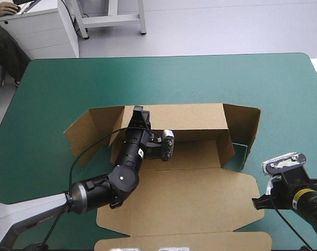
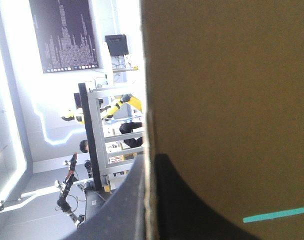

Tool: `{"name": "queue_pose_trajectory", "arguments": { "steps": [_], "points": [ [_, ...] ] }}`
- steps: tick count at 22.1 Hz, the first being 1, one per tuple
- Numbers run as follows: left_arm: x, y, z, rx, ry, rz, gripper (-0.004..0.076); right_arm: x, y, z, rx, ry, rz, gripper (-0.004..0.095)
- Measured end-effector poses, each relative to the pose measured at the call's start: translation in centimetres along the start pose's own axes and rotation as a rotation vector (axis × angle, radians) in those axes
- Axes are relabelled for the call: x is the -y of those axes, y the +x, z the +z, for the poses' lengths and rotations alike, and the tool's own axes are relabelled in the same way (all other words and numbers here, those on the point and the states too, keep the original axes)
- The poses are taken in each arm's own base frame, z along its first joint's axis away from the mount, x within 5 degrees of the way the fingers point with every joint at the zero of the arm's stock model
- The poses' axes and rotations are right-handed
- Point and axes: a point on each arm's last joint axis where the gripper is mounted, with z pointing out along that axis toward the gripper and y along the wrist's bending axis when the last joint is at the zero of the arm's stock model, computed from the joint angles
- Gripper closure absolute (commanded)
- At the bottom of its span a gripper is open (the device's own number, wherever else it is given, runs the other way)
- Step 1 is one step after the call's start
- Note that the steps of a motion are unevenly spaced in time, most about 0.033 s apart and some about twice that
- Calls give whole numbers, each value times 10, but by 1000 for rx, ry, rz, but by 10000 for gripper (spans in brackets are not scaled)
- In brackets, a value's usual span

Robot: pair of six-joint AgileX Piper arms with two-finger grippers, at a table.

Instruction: Fold the box

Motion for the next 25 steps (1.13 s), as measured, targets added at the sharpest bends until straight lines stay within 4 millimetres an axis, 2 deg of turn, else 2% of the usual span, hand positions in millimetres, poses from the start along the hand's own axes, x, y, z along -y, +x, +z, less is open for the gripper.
{"name": "queue_pose_trajectory", "arguments": {
  "steps": [8, 10, 12, 14, 15, 16, 17, 20, 22, 25],
  "points": [
    [6, -3, -10, 7, -20, -16, 734, -1, 0, 0, 0, -7, 6, 922],
    [7, -3, -10, 3, -23, -19, 734, -1, 0, 0, -1, -10, 22, 866],
    [7, -3, -11, -1, -26, -19, 734, -2, 0, 0, -5, -27, 40, 725],
    [7, -3, -11, -1, -26, -19, 734, -4, 1, 0, -8, -48, 60, 480],
    [7, -3, -11, -1, -26, -19, 734, -5, 1, 0, -10, -57, 77, 272],
    [7, -3, -11, -2, -27, -18, 734, -7, 1, 0, -15, -75, 116, 199],
    [7, -3, -11, -2, -27, -18, 734, -8, 1, 0, -17, -82, 132, 82],
    [7, -3, -11, -3, -27, -18, 734, -8, -2, -3, -12, -91, 253, 62],
    [7, -3, -11, -3, -27, -18, 734, -4, -12, -13, 30, -82, 314, 62],
    [7, -3, -11, -5, -29, -13, 734, 3, -47, -33, 105, -66, 377, 62]
  ]
}}
